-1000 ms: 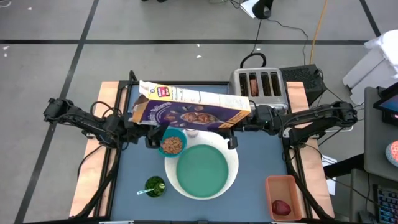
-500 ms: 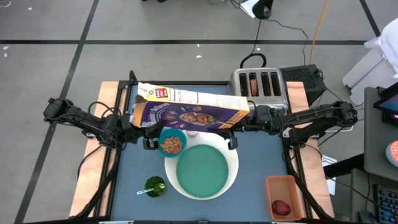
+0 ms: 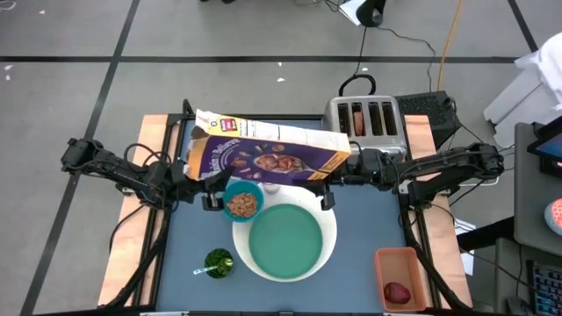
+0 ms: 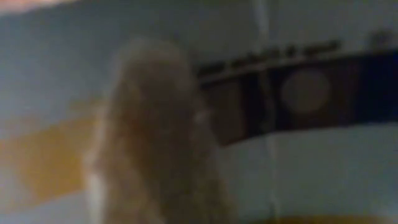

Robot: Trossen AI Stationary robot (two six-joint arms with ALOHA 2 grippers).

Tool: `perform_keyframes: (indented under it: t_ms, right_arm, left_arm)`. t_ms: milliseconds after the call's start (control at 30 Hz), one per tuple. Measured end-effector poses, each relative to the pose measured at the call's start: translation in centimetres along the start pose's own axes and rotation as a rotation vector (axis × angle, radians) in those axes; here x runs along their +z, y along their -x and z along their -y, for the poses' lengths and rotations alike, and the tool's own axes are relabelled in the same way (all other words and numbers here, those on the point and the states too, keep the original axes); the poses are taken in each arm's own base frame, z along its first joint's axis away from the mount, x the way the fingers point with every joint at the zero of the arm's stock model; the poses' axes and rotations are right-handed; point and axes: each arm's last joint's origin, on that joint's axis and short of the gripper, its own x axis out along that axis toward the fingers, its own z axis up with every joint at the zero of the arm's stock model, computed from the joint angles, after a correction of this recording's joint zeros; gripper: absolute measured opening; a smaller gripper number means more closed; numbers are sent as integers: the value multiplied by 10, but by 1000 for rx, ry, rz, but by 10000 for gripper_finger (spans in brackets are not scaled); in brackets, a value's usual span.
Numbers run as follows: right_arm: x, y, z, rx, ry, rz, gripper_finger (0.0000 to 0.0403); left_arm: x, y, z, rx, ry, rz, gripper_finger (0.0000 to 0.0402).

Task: Arrange a breakfast setting
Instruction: Pour the cereal into the blue bowl

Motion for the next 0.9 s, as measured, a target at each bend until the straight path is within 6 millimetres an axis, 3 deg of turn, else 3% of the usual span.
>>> perform_keyframes:
  t_ms: [467,900]
  right_arm:
    - [0,0,0,1,-21,3,199]
    - [-2,3,0,1,-28,-65,354]
  left_arm:
    - [1,0,0,2,-1,1,140]
    - [2,0,-1,11,-13,2,140]
